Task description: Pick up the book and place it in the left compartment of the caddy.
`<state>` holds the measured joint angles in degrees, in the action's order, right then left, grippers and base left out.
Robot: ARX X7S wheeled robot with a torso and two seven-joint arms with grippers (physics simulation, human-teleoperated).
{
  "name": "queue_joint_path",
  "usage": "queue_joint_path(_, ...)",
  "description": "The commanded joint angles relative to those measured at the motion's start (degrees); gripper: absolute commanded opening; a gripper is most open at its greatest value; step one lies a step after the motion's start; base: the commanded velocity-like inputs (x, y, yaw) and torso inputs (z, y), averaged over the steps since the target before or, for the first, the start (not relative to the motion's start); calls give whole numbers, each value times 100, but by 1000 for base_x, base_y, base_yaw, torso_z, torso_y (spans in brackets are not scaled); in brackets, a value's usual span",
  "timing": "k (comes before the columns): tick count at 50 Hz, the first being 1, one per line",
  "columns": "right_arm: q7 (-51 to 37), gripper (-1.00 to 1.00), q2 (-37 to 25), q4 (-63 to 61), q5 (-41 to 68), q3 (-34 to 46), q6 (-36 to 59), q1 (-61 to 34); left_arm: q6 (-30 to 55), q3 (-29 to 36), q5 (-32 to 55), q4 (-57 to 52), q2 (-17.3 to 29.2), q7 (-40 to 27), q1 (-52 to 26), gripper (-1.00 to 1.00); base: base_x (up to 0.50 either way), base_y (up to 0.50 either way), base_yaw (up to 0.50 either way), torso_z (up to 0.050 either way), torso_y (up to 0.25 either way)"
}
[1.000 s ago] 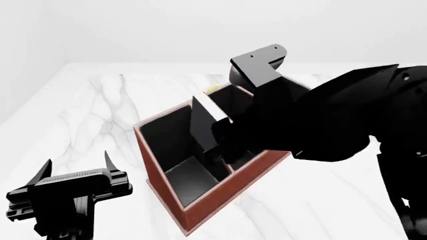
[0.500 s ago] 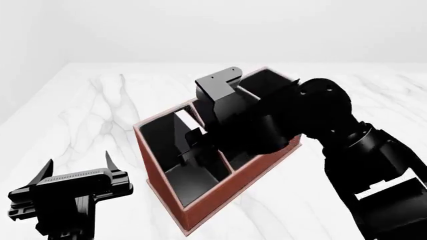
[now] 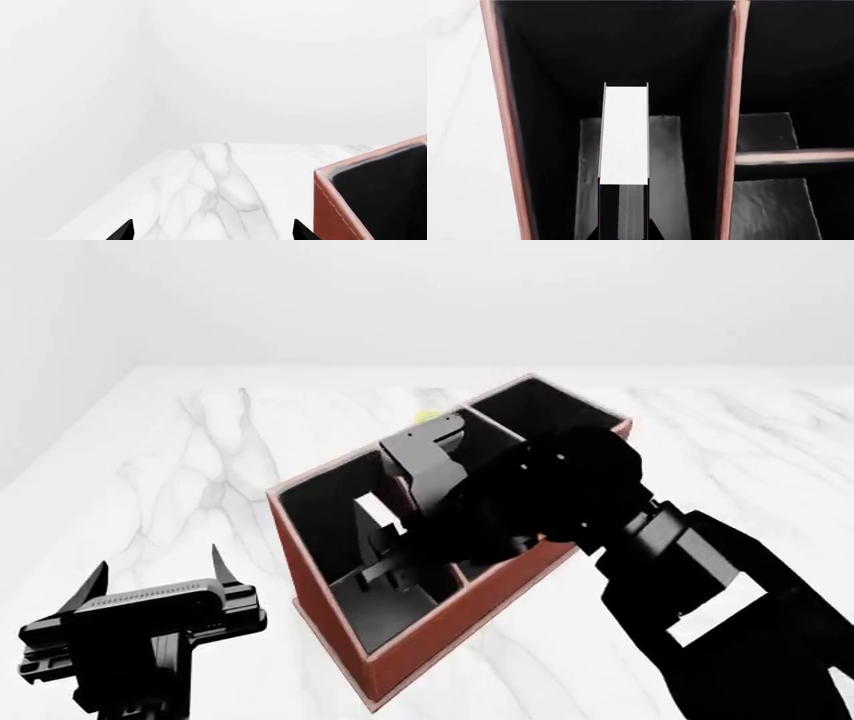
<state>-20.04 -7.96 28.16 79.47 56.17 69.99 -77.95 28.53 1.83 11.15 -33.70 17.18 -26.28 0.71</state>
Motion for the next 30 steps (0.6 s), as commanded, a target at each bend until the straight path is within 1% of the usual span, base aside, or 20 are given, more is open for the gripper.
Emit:
queue_joint_path(1, 373, -100, 147, 170, -382, 92, -306, 41, -54, 24, 13, 47, 8, -10, 13, 100, 0, 0, 0, 0, 0)
queue_joint_path(30, 809, -100, 424, 872, -906, 580, -950, 331, -63, 2, 89, 17, 69, -54, 35, 100, 0, 0, 0, 1, 1)
